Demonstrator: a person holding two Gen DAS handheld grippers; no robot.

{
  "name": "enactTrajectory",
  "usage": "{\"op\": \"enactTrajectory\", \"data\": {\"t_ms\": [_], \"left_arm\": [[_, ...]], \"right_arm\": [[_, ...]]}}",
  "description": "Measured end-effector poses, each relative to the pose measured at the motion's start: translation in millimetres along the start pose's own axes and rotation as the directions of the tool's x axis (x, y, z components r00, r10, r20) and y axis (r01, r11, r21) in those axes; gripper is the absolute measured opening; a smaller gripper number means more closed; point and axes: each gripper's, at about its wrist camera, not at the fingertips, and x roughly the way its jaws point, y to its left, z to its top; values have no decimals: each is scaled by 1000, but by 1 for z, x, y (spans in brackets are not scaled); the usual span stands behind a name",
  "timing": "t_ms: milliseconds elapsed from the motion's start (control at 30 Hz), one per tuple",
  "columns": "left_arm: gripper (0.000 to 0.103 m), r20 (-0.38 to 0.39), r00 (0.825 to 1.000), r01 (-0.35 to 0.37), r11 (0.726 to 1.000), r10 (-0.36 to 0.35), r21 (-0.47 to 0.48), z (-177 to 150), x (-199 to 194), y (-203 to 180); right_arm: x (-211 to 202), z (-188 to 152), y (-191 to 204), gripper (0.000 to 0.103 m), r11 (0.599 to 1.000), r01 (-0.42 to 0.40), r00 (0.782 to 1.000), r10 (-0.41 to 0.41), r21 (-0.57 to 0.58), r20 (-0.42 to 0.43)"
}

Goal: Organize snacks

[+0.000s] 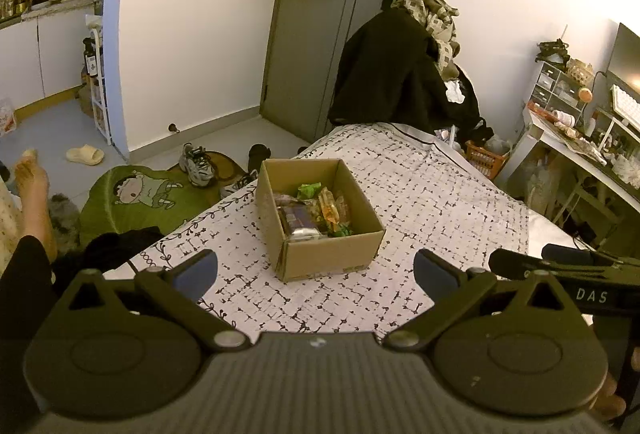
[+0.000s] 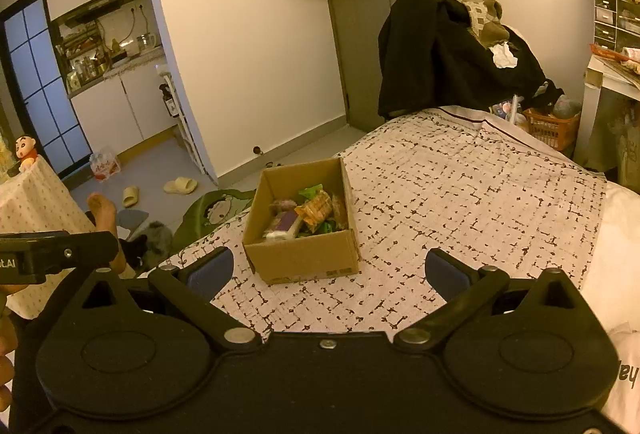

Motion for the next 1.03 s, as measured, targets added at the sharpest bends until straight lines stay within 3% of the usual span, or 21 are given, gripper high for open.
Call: {"op": "enactTrajectory", "data": {"t_ms": [567, 1033], "left_arm": [[103, -1, 1000, -31, 999, 31, -17, 0, -2, 2], [103, 1, 1000, -15, 1000, 15, -10, -3, 2, -1]], "right_arm": [[3, 0, 2, 103, 1000, -9, 1000, 9, -7, -2], [8, -1, 4, 103, 1000, -14, 1000, 14, -9, -13]]}}
